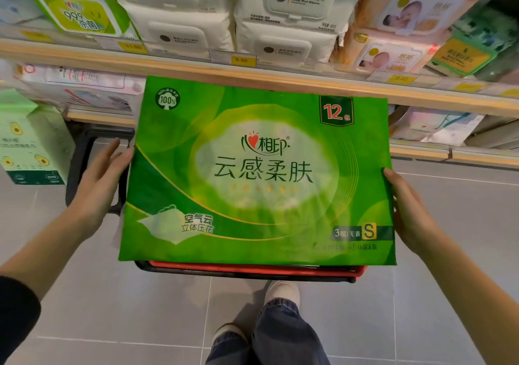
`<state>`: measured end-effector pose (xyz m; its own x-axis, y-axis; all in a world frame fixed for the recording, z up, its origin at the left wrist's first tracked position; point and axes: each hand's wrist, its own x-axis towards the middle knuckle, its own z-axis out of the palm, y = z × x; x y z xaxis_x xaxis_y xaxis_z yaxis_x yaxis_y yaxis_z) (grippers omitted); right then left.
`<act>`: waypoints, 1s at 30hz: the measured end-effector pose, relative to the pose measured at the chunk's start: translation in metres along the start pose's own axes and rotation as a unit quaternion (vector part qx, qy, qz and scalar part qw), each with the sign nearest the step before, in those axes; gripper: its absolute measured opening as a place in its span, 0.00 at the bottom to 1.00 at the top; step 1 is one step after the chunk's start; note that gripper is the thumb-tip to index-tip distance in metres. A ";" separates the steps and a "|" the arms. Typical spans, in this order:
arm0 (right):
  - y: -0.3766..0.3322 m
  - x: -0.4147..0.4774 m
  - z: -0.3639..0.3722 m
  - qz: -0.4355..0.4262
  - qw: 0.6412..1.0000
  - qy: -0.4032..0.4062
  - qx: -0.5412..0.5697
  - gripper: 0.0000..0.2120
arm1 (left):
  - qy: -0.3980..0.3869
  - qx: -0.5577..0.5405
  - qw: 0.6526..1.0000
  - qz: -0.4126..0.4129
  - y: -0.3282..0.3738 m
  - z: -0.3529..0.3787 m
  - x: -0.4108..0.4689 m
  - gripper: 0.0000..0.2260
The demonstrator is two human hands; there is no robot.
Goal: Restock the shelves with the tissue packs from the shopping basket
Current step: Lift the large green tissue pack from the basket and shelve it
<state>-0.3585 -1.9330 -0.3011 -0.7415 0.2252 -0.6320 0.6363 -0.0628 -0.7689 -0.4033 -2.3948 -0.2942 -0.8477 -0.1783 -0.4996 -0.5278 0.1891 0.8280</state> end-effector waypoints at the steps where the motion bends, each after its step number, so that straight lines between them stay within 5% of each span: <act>1: -0.002 -0.005 0.001 -0.017 1.000 -0.005 -0.009 0.41 | -0.010 -0.002 1.000 0.022 0.005 0.004 -0.010 0.32; 7: -0.008 -0.031 0.010 -0.087 0.992 -0.075 -0.049 0.40 | -0.124 0.033 0.991 0.045 0.019 0.022 -0.046 0.42; 12: -0.013 -0.031 0.014 -0.108 0.987 -0.093 -0.074 0.49 | -0.102 0.023 0.994 0.017 0.025 0.027 -0.042 0.44; 30: -0.038 -0.062 0.016 -0.173 0.973 -0.060 -0.136 0.44 | -0.058 0.085 0.985 0.135 0.061 0.028 -0.081 0.36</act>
<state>-0.3399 -1.9600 -0.2337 -0.9310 0.0697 -0.3584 0.3637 0.2611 -0.8942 -0.3681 -2.3418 -0.2101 -0.9537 0.0096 -0.3007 -0.2751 0.3763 0.8847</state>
